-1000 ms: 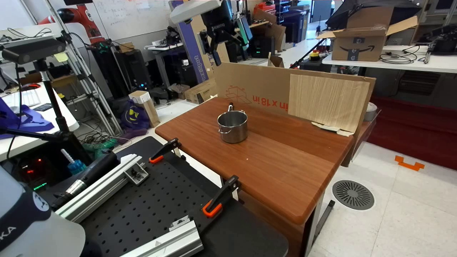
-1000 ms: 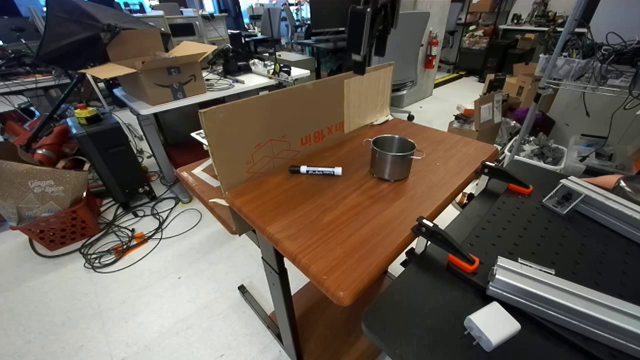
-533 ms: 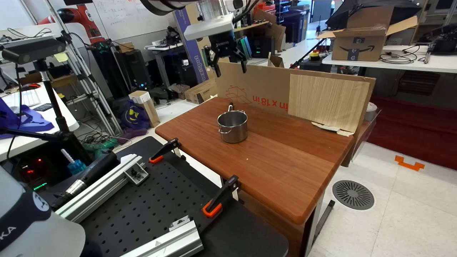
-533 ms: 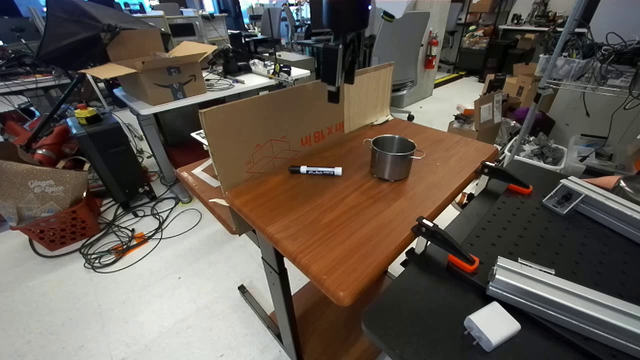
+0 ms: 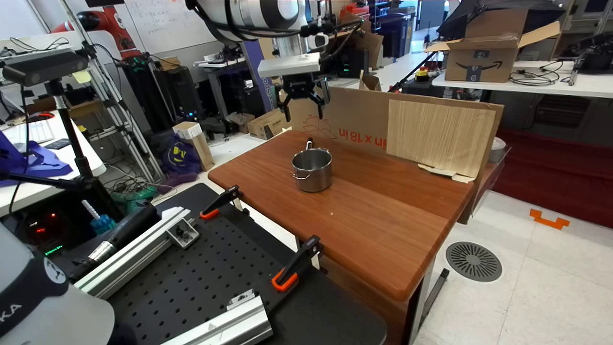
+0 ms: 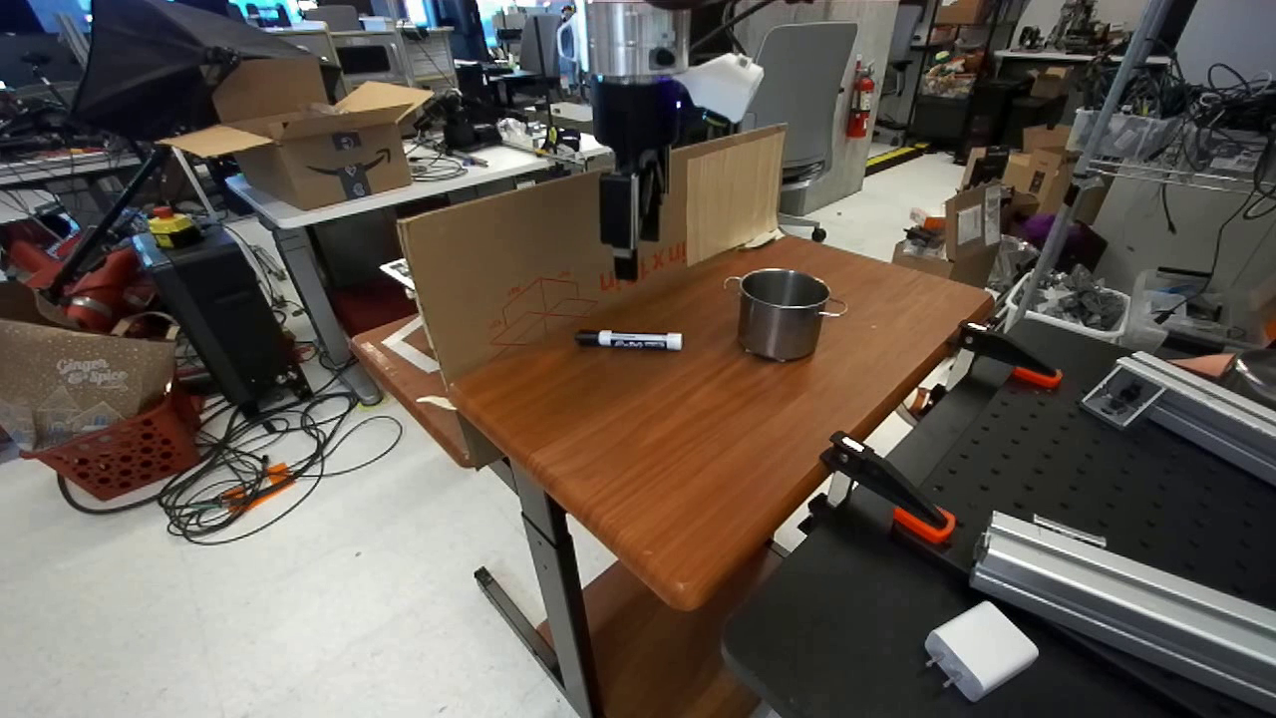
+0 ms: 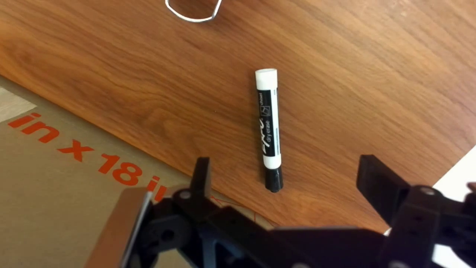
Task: Put the marker inside the pot
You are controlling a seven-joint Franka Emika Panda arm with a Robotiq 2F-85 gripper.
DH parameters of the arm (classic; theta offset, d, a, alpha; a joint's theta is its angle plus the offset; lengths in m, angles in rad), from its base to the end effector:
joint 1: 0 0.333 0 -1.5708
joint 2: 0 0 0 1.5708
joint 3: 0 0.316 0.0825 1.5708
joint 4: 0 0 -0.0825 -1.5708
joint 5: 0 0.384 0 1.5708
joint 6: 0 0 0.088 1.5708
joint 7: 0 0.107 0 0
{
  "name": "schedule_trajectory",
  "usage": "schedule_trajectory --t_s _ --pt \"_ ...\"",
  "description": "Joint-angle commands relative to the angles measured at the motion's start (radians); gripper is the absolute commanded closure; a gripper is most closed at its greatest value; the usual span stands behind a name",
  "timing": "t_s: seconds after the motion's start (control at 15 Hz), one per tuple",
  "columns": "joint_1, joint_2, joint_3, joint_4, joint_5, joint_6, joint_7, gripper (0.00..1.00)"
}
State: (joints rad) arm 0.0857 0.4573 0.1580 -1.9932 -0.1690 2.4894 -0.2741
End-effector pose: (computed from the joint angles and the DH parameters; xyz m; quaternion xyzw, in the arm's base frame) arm 0.5968 0.1461 0.2366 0.9500 0.3107 0.0237 0.0186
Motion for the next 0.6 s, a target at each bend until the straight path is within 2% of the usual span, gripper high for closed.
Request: schedule_trajectory --t_s 0.0,0.53 --pt "0.003 0.092 0.004 0.110 0.014 -0.099 -0.056 0.00" --pt "0.051 0.234 -0.024 0.254 -0.027 -0.229 -0.013 0.00"
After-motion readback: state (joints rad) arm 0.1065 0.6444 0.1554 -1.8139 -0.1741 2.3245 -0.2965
